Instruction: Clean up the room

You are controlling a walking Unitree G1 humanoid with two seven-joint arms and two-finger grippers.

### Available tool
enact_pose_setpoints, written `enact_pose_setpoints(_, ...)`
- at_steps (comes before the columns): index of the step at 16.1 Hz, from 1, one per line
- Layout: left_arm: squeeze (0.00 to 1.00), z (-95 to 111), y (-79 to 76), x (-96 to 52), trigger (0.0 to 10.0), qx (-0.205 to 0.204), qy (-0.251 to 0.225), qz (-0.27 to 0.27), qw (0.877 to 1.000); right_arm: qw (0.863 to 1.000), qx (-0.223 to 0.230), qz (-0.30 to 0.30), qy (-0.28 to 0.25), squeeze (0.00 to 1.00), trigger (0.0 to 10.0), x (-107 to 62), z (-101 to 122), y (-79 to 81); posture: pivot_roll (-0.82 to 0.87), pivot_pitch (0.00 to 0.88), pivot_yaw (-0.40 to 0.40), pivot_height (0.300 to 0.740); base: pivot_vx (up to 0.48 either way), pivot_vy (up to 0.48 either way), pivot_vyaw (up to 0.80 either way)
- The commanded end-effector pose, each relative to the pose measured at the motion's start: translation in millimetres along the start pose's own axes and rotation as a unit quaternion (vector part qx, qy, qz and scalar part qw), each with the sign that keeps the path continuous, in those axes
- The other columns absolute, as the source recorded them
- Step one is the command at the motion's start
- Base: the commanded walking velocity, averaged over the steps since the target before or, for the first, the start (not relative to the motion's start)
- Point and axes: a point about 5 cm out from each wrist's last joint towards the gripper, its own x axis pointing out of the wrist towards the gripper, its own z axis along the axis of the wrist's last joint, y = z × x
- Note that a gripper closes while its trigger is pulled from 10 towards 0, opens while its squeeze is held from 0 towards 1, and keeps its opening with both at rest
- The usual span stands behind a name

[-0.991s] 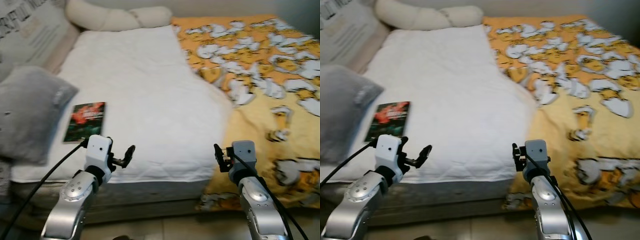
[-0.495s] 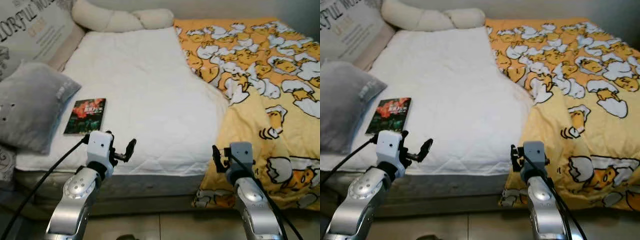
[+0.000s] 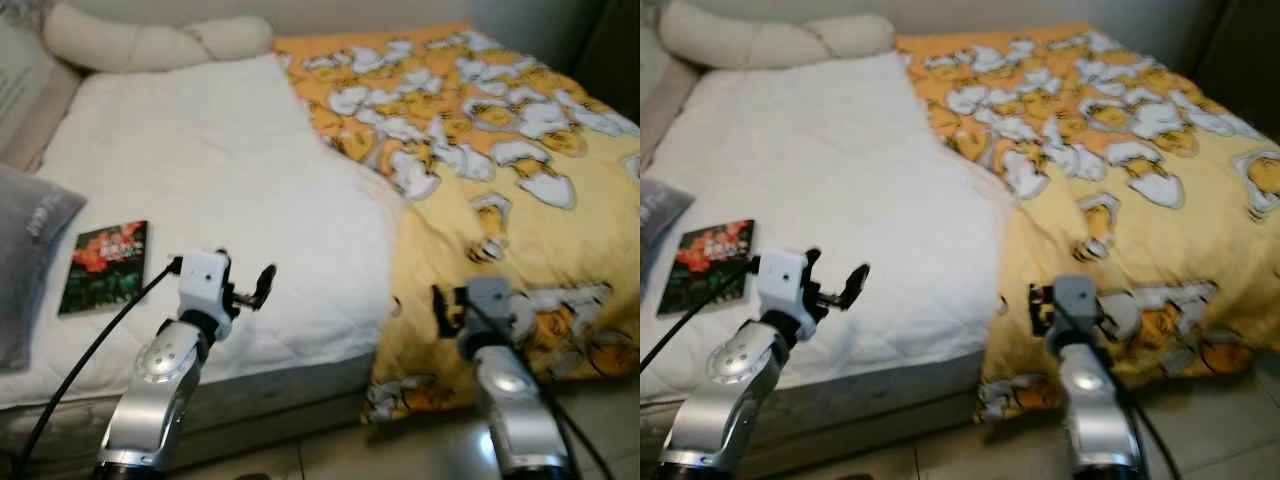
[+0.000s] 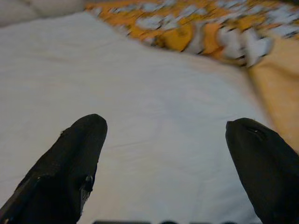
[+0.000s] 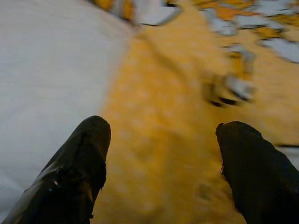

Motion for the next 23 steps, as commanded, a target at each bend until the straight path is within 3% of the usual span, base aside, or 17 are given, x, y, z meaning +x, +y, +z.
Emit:
enact_pose_setpoints(1, 0.00, 2, 4.0, 0.5, 10.0, 0.007, -0.002, 0.004, 1.000, 1.000, -0.001, 0.009, -0.010, 0.00, 10.0, 3.9, 7, 5.1, 0.06, 0.000, 0.030, 0.740, 0.322, 0.000, 0.00)
enact_pose_setpoints(8, 0.00, 1, 3.8, 2.7, 10.0, 0.012, 0.000, -0.002, 1.000, 1.000, -0.016, 0.025, -0.005, 0.00, 10.0, 8.0, 8, 8.2, 0.07, 0.000, 0.023, 0.740, 0.271, 0.000, 0.00)
enact_pose_setpoints(10, 0.00, -2, -0.2, 1.7, 10.0, 0.034, 0.012, -0.040, 0.999, 0.999, -0.023, 0.043, 0.008, 0.00, 10.0, 10.8, 6, 10.7, 0.07, 0.000, 0.018, 0.740, 0.000, 0.000, 0.00)
enact_pose_setpoints(11, 0.00, -2, -3.2, 0.9, 10.0, 0.042, 0.015, -0.065, 0.997, 0.998, -0.024, 0.053, 0.015, 1.00, 10.0, 12.7, 5, 11.9, 0.07, 0.000, 0.018, 0.740, 0.000, 0.000, 0.00)
enact_pose_setpoints(13, 0.00, -3, -7.1, 0.6, 10.0, 0.061, 0.023, -0.098, 0.993, 0.997, -0.037, 0.065, 0.036, 1.00, 10.0, 18.2, 2, 14.3, 0.08, 0.000, 0.020, 0.740, 0.000, 0.000, 0.00)
enact_pose_setpoints(16, 0.00, -2, -13.3, 1.0, 10.0, 0.083, 0.036, -0.164, 0.982, 0.992, -0.072, 0.070, 0.081, 1.00, 10.0, 39.8, -4, 12.0, 0.09, 0.000, 0.030, 0.740, 0.000, 0.000, 0.00)
enact_pose_setpoints(17, 0.00, 0, -16.8, -1.5, 10.0, 0.092, 0.042, -0.203, 0.974, 0.987, -0.100, 0.074, 0.104, 1.00, 10.0, 51.0, -5, 9.3, 0.10, 0.000, 0.033, 0.740, 0.000, 0.000, 0.00)
enact_pose_setpoints(19, 0.00, 10, -22.2, -7.7, 10.0, 0.099, 0.041, -0.242, 0.964, 0.983, -0.103, 0.071, 0.135, 1.00, 10.0, 60.3, -7, 6.2, 0.15, 0.000, 0.038, 0.740, 0.000, 0.000, 0.00)
enact_pose_setpoints(20, 0.00, 15, -24.5, -13.2, 10.0, 0.099, 0.040, -0.258, 0.960, 0.982, -0.100, 0.065, 0.146, 0.87, 10.0, 62.9, -8, 3.7, 0.17, 0.000, 0.041, 0.740, 0.000, 0.000, 0.00)
enact_pose_setpoints(21, 0.00, 19, -26.0, -19.5, 10.0, 0.098, 0.042, -0.271, 0.957, 0.983, -0.085, 0.058, 0.153, 0.00, 10.0, 65.4, -8, 1.0, 0.18, 0.000, 0.042, 0.740, 0.000, 0.000, 0.00)
enact_pose_setpoints(23, 0.00, 23, -27.1, -28.6, 10.0, 0.102, 0.044, -0.283, 0.953, 0.984, -0.069, 0.055, 0.155, 0.00, 10.0, 67.9, -7, -1.4, 0.20, 0.000, 0.042, 0.740, 0.000, 0.000, 0.00)
